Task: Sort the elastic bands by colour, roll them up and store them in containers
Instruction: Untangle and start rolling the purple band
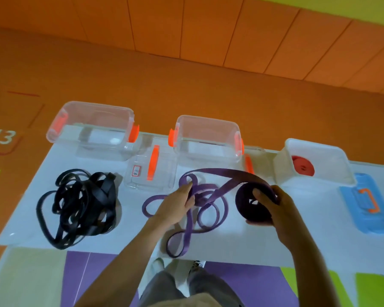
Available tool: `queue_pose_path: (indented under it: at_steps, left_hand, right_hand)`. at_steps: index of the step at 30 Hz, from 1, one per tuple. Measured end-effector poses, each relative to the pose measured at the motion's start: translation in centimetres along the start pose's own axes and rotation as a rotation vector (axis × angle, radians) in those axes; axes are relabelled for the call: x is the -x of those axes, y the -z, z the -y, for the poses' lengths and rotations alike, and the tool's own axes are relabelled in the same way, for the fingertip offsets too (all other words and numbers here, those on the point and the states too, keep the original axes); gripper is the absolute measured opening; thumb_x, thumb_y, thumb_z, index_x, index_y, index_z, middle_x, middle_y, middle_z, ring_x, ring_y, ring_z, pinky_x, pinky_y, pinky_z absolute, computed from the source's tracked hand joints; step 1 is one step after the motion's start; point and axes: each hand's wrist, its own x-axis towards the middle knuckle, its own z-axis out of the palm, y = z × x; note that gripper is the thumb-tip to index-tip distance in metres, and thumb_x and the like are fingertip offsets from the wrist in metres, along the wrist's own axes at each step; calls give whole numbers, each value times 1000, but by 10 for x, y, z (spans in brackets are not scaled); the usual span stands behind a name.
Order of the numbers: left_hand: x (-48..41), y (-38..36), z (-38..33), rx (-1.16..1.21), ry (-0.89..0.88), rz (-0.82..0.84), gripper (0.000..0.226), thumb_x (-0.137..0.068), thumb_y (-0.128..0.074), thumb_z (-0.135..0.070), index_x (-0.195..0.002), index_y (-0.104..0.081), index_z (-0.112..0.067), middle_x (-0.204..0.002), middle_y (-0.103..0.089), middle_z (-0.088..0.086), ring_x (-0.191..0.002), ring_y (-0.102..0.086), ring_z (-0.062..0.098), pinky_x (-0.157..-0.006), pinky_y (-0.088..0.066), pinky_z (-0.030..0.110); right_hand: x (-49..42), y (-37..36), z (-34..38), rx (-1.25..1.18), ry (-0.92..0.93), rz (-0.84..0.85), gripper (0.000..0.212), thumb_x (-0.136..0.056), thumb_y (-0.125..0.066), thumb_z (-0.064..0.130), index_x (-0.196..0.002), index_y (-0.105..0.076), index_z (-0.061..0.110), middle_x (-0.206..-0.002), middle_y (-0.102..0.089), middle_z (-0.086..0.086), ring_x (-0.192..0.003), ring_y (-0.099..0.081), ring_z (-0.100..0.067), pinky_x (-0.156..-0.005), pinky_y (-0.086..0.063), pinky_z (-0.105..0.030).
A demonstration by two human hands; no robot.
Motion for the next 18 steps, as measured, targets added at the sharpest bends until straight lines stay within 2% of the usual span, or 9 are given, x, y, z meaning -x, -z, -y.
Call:
queue_pose_path:
  at_steps: [4, 7, 10, 12, 15, 18]
  left_hand:
    - [9, 31, 7, 257, 159, 9, 44, -109, -55, -33, -150, -49, -20, -118, -74, 2, -105, -71, 22, -85, -54, 31]
    - [5, 50, 15, 245, 192, 65, 31, -110, -51, -26, -137, -62, -17, -107, -76, 3, -95, -72, 22, -86, -58, 39]
    - [-2, 69, 18, 338, 177, 149, 29, -111, -47, -20, -128, -70, -19, -102, -74, -1, -89, -69, 19, -75, -51, 22]
    - [0, 80, 14, 394, 154, 227, 28, -110, -48, -21, -122, -71, -31, -105, -74, -11, -95, -70, 9, -77, -50, 15]
    - [8, 94, 5, 423, 106, 270, 35, -106, -52, -18, -102, -70, -48, -98, -76, -23, -95, -71, -1, -79, -55, 14]
    - [16, 106, 3, 426, 100, 238, 39, -102, -54, -13, -99, -75, -45, -95, -77, -20, -93, -73, 3, -83, -58, 19]
  right_hand:
    - [13, -16, -3, 43, 4, -17, 21, -92, -78, 21, -106, -68, 9, -103, -73, -18, -94, -76, -36, -65, -65, -52]
    - [24, -28, -4, 32, 17, -18, 25, -85, -83, 28, -103, -70, 15, -97, -76, -13, -91, -77, -33, -65, -65, -52]
    - [31, -35, -9, 50, 26, -17, 23, -85, -84, 31, -99, -70, 19, -95, -77, -10, -90, -78, -30, -65, -65, -53]
    - [32, -36, -13, 56, 28, -41, 17, -88, -83, 28, -96, -70, 21, -93, -77, -9, -88, -78, -29, -63, -65, -51]
    - [31, -34, -15, 56, 28, -81, 14, -89, -81, 26, -97, -70, 22, -92, -77, -6, -87, -78, -26, -61, -65, -48]
    - [24, -30, -14, 41, 36, -117, 18, -91, -80, 25, -103, -68, 19, -94, -77, -6, -88, -78, -26, -62, -65, -48]
